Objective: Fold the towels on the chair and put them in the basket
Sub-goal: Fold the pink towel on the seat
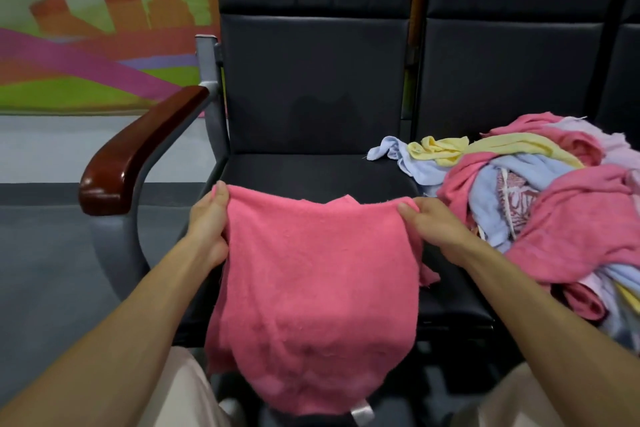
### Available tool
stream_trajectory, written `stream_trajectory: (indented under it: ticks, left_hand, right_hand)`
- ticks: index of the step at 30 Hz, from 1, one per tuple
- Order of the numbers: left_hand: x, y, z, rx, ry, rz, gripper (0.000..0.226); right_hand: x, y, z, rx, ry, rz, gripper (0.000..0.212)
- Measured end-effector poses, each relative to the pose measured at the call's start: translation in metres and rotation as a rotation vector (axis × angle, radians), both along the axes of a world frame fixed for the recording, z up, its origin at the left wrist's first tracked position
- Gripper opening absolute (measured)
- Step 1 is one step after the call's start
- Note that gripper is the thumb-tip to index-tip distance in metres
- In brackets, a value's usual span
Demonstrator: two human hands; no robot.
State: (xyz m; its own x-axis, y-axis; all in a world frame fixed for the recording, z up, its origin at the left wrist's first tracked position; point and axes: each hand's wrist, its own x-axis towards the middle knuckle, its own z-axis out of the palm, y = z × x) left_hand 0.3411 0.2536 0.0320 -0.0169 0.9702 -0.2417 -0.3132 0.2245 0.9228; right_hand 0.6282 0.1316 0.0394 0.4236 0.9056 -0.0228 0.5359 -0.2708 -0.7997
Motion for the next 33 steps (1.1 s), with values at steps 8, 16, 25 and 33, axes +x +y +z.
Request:
stream_trajectory:
  ticks: [8,16,25,33]
  left_hand:
    - [-0.02,-0.014,0.067,0.101,-0.133,-0.094,0.02]
    - [-0.046,-0.039,0.202,0.385,-0.149,-0.177,0.013]
    - [-0.072,-0.06,0.273,0.535,0.125,-0.062,0.025]
    - [-0.069,-0.06,0.271,0.654,0.678,0.194,0.025]
  right_hand:
    - [-0.013,0.011,0.099,0.347,1.064,-0.116,0.033]
    - [-0.039,-0.018,0.221,0.766,1.001,-0.076,0.028]
    - [-0.025,-0.047,0.269,0.845,-0.246,-0.292,0.016]
    - [-0.025,-0.055,0.273,0.824,0.421,-0.325,0.017]
